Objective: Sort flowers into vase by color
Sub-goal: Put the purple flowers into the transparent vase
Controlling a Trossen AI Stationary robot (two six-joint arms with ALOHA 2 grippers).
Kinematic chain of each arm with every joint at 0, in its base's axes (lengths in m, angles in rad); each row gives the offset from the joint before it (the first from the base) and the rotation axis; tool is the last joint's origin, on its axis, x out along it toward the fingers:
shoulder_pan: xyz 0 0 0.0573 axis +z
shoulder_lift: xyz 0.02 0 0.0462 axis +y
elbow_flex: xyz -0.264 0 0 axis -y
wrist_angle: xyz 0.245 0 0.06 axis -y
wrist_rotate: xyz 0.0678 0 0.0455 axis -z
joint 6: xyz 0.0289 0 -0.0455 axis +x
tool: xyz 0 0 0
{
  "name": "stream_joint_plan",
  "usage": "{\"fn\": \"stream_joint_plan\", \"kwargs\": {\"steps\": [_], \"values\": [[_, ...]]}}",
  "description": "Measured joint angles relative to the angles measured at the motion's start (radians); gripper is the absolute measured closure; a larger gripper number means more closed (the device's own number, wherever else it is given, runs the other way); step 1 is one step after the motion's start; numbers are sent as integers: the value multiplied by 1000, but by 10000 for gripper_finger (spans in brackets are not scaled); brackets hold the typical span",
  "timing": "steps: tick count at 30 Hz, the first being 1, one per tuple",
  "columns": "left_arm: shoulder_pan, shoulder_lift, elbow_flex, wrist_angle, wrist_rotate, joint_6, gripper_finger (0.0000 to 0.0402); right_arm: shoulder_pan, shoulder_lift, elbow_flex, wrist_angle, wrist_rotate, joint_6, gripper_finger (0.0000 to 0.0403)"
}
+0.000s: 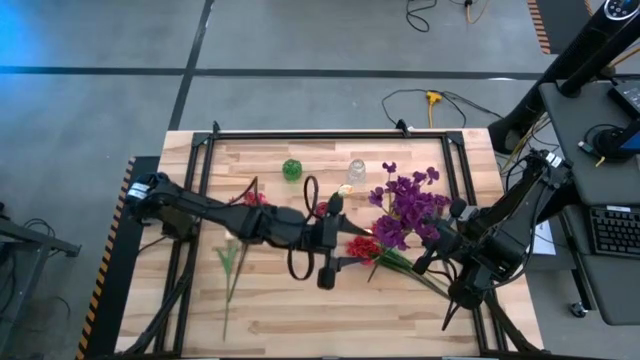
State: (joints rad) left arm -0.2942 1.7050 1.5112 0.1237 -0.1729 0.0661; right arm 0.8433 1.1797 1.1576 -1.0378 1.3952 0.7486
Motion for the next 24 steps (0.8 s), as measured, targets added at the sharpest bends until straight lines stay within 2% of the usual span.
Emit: {"fn": "stream_joint_plan", "kwargs": {"steps": [5,9,16,20,24], "values": [[48,14,-1,44,42,-16,155,0,0,0,0,0,0,390],[77,42,-1,120,139,-22,153,0,0,0,0,1,0,390],[104,50,-1,164,141,-23,153,0,0,-1,0,2,2,390],[107,51,-1,164,219,-22,153,0,0,-1,1,2,2,390],[108,72,0,189,215,-28,153,0,0,-1,2,3,3,390]]}}
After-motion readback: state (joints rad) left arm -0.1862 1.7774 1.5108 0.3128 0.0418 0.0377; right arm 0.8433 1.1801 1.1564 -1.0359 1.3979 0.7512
